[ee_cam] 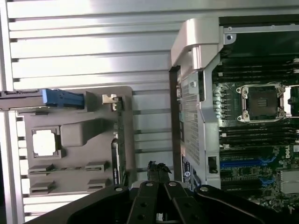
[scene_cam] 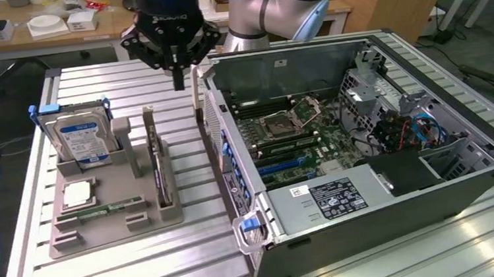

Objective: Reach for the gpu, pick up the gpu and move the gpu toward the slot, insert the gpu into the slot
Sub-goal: 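Reach for the gpu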

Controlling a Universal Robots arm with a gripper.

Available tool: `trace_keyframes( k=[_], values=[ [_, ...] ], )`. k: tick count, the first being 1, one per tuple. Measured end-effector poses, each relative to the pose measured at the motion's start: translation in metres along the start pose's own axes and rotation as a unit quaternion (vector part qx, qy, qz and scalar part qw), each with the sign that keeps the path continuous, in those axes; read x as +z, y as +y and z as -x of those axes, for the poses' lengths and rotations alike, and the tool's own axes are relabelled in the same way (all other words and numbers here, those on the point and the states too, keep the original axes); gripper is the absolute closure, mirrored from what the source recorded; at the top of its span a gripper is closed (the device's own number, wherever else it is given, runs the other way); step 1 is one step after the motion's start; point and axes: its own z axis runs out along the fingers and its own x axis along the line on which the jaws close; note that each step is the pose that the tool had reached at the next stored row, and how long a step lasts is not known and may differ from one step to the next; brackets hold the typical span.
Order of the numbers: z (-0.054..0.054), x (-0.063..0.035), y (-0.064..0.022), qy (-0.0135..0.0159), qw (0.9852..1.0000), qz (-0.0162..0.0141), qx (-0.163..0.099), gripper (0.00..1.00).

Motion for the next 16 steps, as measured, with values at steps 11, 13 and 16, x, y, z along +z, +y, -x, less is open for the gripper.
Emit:
trace_keyframes(
  k=[11,13,16],
  values=[
    [-0.050,0.0006,-0.0038,0.0009,1.0000,-0.0001,0.000,0.90],
    [-0.058,0.0008,-0.0044,0.0012,1.0000,-0.0001,0.000,0.90],
    [-0.061,0.0008,-0.0047,0.0017,1.0000,-0.0001,0.000,0.90]
  ],
)
